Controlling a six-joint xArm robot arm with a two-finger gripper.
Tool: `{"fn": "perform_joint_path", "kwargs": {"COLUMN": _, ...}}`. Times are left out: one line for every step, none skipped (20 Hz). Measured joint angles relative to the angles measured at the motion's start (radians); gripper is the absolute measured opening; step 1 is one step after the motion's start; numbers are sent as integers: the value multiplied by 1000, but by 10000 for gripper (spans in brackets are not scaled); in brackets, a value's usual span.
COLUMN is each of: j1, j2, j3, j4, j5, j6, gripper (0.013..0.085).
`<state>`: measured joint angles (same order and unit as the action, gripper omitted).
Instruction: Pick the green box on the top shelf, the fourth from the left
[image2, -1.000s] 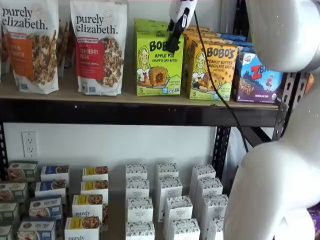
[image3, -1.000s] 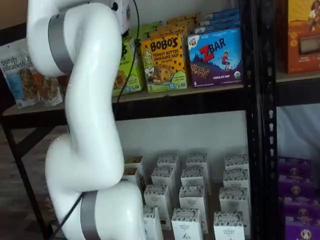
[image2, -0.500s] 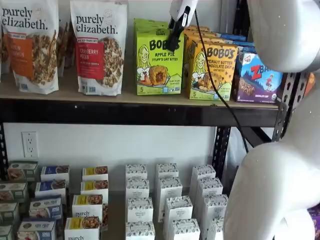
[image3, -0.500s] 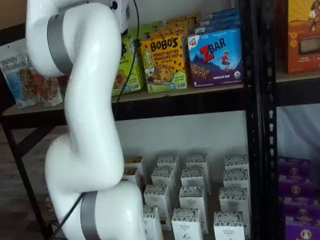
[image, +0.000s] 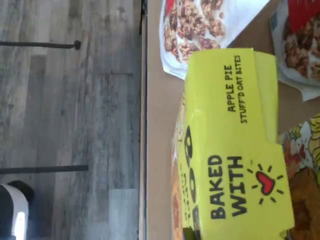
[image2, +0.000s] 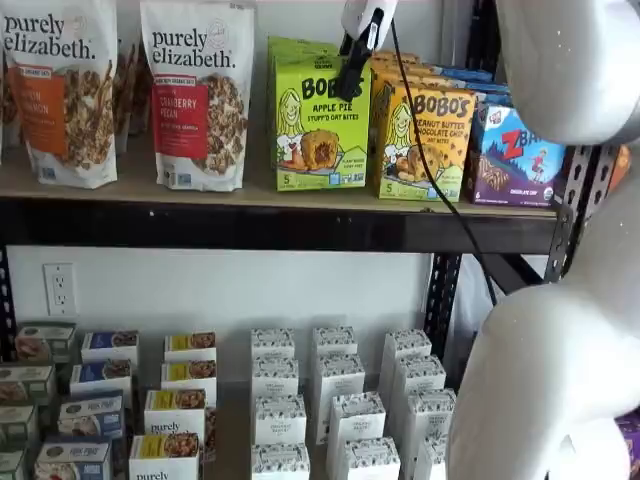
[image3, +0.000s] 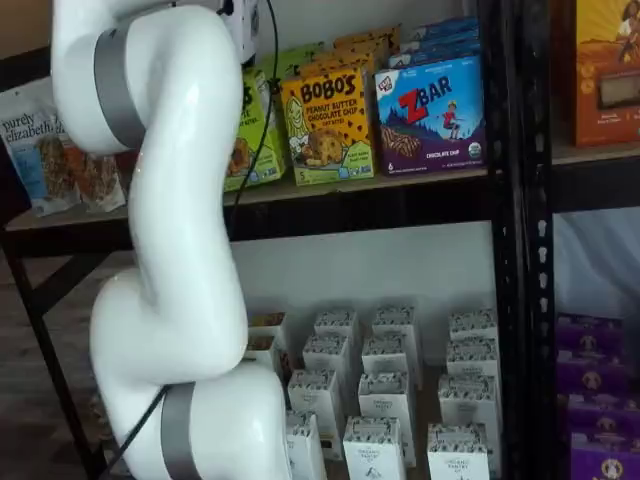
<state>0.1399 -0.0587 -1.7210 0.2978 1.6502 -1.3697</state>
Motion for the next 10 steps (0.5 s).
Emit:
{"fn": "perform_joint_path", "kwargs": {"j1": -1, "j2": -4, "j3": -1, "j4": 2, "j5": 9, "j6": 1, "gripper": 290}}
{"fn": "perform_joint_path", "kwargs": {"j1": -2, "j2": -9, "j3": 0, "j4": 4, "j5": 17, "j6": 2, "gripper": 290}}
{"fn": "perform_joint_path", "kwargs": {"j1": -2, "j2": -14, "j3": 0, "j4": 4, "j5": 27, "j6": 2, "gripper": 290}}
{"fn": "perform_joint_path", "kwargs": {"j1": -3, "j2": -20, "j3": 3, "j4": 5, "j5": 34, "j6": 3, "gripper": 290}}
{"fn": "perform_joint_path", "kwargs": {"j1": -3, "j2": -26, "j3": 6, "j4": 4, "j5": 40, "j6": 3, "gripper": 290}}
{"fn": "perform_joint_path", "kwargs": {"j1": -4, "j2": -34, "j3": 10, "j4": 4, "j5": 46, "j6": 3, "gripper": 290}}
{"fn": "perform_joint_path", "kwargs": {"j1": -6, "j2": -42, "j3": 15, "j4": 5, "j5": 51, "j6": 3, "gripper": 290}}
{"fn": "perform_joint_path", "kwargs": {"j1": -8, "j2": -50, "j3": 20, "j4": 6, "j5": 56, "j6": 2, "gripper": 290}}
{"fn": "perform_joint_path", "kwargs": {"j1": -11, "j2": -57, "j3": 25, "j4": 7, "j5": 62, "j6": 0, "gripper": 290}}
{"fn": "perform_joint_path", "kwargs": {"j1": -14, "j2": -65, "j3": 30, "j4": 9, "j5": 67, "j6": -2, "gripper": 290}}
